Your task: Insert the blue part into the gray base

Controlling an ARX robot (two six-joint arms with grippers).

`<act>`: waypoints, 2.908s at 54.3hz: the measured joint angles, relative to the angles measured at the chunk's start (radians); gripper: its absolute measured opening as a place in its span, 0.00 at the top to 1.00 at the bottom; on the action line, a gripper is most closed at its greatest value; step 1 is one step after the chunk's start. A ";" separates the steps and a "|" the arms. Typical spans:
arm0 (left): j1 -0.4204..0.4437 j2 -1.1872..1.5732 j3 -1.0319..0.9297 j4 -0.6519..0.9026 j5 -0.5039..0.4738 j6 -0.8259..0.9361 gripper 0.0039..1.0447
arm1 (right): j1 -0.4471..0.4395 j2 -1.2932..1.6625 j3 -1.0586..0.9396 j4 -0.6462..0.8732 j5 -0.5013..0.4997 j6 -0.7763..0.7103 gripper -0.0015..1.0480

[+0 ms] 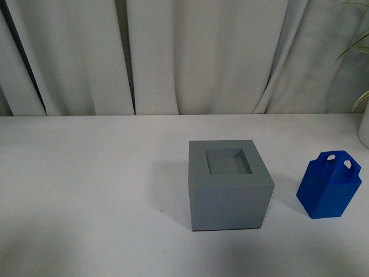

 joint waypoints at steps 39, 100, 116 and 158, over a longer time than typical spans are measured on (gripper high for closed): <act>0.000 0.000 0.000 0.000 0.000 0.000 0.06 | 0.000 0.000 0.000 0.000 0.000 0.000 0.07; 0.000 0.000 0.000 0.000 0.000 0.000 0.06 | -0.116 1.381 1.166 -0.854 -0.369 -1.032 0.07; 0.000 0.000 0.000 0.000 0.000 0.000 0.06 | -0.041 1.675 1.392 -0.972 -0.251 -1.262 0.07; 0.000 0.000 0.000 0.000 0.000 0.000 0.06 | 0.103 1.975 1.557 -1.002 -0.168 -1.315 0.07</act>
